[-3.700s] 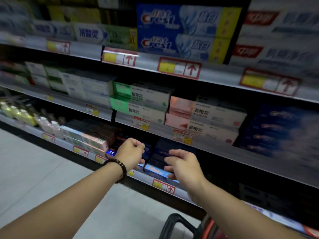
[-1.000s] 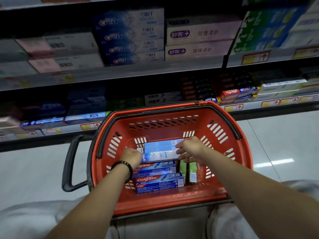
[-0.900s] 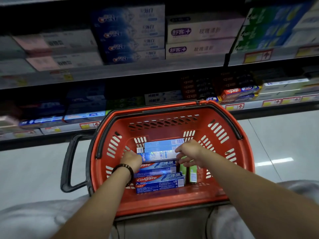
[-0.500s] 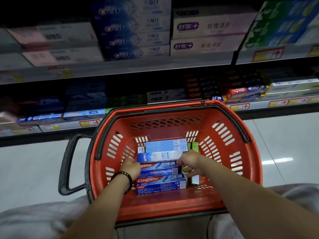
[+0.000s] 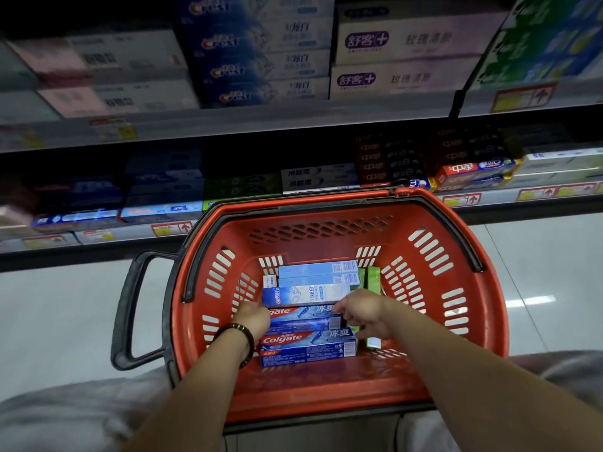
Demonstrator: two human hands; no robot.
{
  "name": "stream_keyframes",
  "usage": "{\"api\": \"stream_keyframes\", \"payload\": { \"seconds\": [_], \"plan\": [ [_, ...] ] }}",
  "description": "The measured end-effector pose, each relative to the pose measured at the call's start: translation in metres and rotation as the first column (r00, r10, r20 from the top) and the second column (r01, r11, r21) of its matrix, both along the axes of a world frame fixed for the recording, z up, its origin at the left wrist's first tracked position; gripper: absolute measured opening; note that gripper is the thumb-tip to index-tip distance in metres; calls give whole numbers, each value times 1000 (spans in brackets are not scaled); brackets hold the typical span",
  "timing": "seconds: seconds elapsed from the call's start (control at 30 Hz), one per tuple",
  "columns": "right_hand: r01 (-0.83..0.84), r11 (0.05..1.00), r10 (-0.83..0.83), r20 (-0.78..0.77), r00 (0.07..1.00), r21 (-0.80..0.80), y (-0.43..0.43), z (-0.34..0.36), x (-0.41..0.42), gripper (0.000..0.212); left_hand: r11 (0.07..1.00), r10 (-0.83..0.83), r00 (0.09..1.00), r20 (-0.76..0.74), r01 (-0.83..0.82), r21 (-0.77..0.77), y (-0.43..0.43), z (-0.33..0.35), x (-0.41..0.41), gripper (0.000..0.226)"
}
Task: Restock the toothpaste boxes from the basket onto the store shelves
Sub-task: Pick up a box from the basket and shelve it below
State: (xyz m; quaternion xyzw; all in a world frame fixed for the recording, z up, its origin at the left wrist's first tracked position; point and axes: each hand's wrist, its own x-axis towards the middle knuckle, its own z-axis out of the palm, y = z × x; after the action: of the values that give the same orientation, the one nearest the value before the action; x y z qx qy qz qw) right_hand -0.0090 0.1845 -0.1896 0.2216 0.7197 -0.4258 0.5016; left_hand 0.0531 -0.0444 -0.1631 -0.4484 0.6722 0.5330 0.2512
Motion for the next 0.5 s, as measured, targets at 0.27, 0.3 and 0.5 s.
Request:
{"api": "stream_keyframes", "payload": {
  "seconds": [0.27,0.3,0.5],
  "plan": [
    [40,998,-40,14,999,-48,-1,-4,5,36,1000,17,1000,8,-17,9,-1,-1,-1,15],
    [50,997,-49,14,999,-51,-2,-5,5,34,1000,18,1000,19,-18,12,-2,-1,-1,14],
    [88,996,-88,-2,996,-29,1,-10,4,26,1000,15,1000,27,-15,-4,-3,0,0,15]
  ]
}}
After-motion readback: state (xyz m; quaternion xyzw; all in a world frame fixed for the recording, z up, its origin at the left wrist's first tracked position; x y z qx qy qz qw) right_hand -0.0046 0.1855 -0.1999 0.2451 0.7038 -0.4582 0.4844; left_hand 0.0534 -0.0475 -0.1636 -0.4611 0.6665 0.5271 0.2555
